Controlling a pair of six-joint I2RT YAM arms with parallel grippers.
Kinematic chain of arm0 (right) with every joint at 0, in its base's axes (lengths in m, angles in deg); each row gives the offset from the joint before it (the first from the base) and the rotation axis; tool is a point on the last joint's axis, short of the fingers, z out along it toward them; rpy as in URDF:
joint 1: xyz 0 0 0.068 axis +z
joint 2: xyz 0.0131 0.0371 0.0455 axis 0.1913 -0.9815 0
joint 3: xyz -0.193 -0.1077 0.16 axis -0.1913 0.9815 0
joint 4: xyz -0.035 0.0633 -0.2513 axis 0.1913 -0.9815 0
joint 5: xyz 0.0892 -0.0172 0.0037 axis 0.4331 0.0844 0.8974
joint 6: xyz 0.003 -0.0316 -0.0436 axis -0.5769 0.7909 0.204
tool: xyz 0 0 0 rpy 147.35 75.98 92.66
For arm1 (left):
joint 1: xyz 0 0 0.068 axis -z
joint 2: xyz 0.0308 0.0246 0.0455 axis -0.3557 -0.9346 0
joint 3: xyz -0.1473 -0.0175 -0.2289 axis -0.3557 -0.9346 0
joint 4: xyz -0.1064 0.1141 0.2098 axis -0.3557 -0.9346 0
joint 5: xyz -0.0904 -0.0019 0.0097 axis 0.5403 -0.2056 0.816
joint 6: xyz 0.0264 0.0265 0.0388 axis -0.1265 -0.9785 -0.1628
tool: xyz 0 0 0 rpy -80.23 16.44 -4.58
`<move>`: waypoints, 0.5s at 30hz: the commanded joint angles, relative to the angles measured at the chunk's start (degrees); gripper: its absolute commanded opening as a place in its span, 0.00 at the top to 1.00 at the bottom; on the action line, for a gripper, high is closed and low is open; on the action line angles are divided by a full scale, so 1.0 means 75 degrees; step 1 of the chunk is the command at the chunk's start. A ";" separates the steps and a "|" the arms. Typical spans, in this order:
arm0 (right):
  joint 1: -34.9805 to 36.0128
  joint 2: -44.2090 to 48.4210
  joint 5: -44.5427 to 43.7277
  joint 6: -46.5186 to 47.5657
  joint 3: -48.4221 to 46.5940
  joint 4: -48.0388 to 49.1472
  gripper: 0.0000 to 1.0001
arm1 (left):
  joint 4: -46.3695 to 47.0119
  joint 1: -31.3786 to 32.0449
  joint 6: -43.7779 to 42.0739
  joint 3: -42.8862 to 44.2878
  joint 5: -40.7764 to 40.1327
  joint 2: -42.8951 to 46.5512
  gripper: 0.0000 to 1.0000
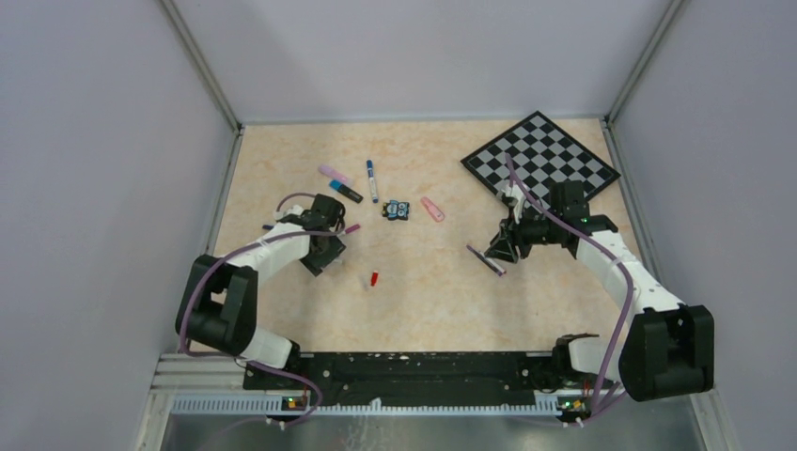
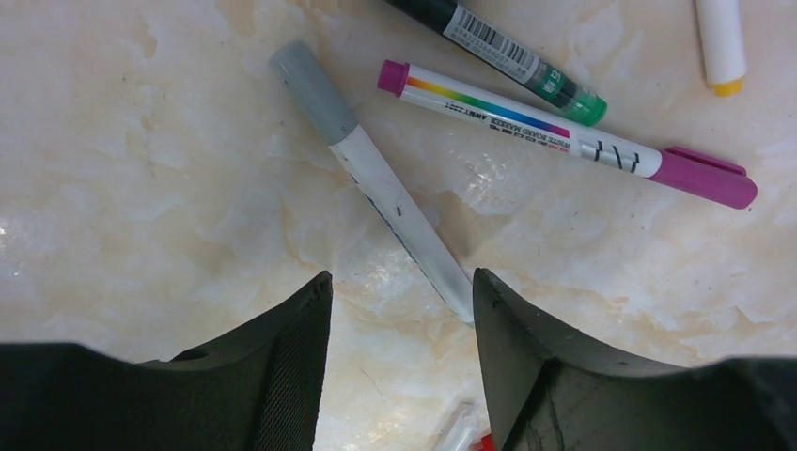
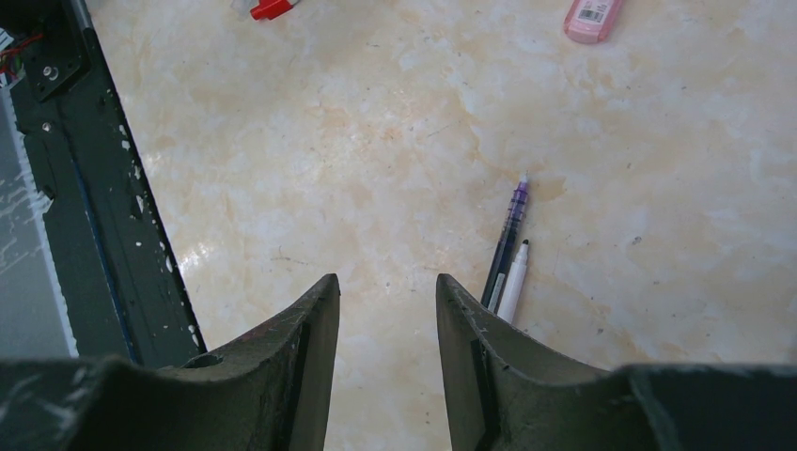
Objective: Open the pen caps
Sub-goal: Pick up the pen from the center of the board.
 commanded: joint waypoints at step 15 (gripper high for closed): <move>-0.0052 0.0129 0.0119 0.0089 -0.0222 0.0134 0.58 | -0.0460 -0.0484 0.0107 0.0365 -0.0034 -0.0756 0.58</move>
